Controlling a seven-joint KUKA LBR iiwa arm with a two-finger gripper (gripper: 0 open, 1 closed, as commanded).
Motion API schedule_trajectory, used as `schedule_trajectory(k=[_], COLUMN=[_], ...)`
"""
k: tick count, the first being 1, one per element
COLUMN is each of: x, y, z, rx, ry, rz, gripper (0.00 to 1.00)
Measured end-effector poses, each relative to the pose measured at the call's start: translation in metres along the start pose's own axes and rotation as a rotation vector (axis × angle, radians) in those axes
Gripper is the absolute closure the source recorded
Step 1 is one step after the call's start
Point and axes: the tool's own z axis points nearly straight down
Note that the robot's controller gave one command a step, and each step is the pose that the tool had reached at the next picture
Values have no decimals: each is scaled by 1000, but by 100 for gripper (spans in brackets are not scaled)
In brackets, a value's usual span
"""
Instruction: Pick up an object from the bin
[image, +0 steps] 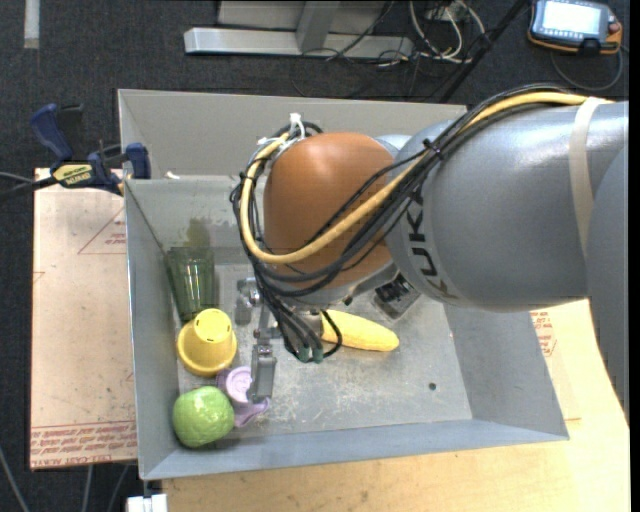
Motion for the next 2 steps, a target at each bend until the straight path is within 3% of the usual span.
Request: schedule_trajectory(k=[1, 2], x=[-2, 7], y=[-1, 20], z=[-5, 68], rx=[-2, -3], ry=[-7, -9], rz=[5, -69], gripper=[0, 0])
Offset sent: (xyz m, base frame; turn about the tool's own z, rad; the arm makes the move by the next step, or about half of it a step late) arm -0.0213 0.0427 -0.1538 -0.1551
